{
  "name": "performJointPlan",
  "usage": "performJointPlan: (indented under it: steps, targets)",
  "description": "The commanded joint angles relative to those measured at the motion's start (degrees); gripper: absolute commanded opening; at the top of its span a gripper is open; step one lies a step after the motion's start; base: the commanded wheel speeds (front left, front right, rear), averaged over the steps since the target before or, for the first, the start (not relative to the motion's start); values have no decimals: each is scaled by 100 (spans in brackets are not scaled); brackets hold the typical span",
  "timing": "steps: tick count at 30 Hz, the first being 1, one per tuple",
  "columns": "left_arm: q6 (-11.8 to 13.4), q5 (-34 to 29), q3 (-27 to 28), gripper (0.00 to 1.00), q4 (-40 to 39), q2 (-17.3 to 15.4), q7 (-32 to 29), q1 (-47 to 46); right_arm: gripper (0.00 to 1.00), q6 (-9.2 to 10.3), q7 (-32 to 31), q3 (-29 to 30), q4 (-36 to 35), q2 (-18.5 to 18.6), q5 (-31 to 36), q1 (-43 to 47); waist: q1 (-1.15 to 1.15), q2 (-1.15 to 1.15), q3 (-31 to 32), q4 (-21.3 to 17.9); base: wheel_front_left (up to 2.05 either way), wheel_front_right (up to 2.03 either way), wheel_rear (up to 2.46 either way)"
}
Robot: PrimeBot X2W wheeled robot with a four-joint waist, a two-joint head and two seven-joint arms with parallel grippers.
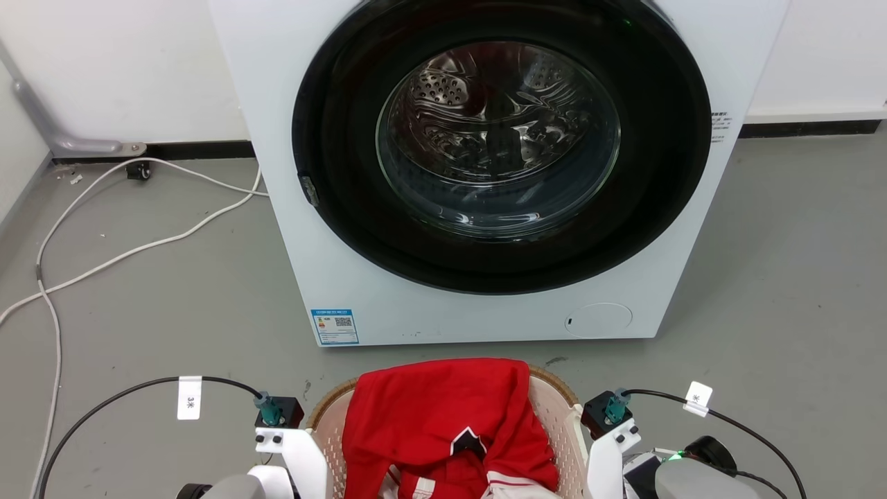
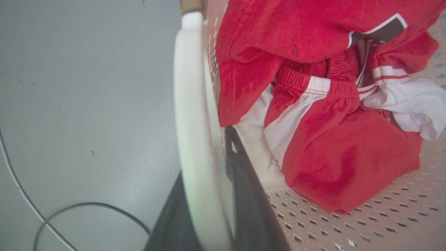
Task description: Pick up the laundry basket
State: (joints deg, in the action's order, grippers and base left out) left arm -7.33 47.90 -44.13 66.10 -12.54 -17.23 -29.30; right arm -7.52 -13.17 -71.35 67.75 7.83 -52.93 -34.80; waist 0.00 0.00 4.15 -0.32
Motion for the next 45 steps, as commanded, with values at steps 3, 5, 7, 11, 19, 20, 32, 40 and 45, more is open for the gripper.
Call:
performJointPlan:
  steps: [3, 5, 7, 11, 19, 20, 32, 40, 45]
  targets:
    - [-23, 59, -110, 0, 57, -111, 15, -20, 0, 6, 35, -58, 55, 136, -24, -95, 0, 0, 17, -12, 0, 0, 0]
    - [-23, 109, -155, 0, 70, -111, 27, -41, 0, 6, 37, -80, 54, 134, -43, -107, 0, 0, 11, -17, 0, 0, 0]
    - [-23, 160, -201, 0, 78, -116, 39, -64, 0, 6, 55, -96, 51, 133, -79, -122, 0, 0, 9, -18, 0, 0, 0]
    - [-23, 242, -277, 0, 88, -119, 59, -82, 0, 6, 66, -118, 56, 137, -110, -130, 0, 0, 5, -13, 0, 0, 0]
    - [-23, 405, -451, 0, 120, -141, 115, -150, 0, 6, 68, -165, 49, 133, -136, -149, 0, 0, -13, -2, 0, 0, 0]
    - [-23, 434, -468, 0, 123, -141, 116, -151, 0, 6, 67, -168, 47, 133, -136, -147, 0, 0, -12, -1, 0, 0, 0]
    - [-23, 678, -688, 0, 178, -134, 171, -168, 0, 6, 45, -200, 47, 149, -152, -120, 0, 0, -11, 5, 0, 0, 0]
    - [-23, 811, -822, 0, 202, -140, 215, -215, 0, 6, 48, -208, 43, 154, -139, -135, 0, 0, -33, 14, 0, 0, 0]
    - [-23, 901, -897, 0, 212, -154, 236, -228, 0, 6, 78, -210, 50, 153, -140, -135, 0, 0, -45, 10, 0, 0, 0]
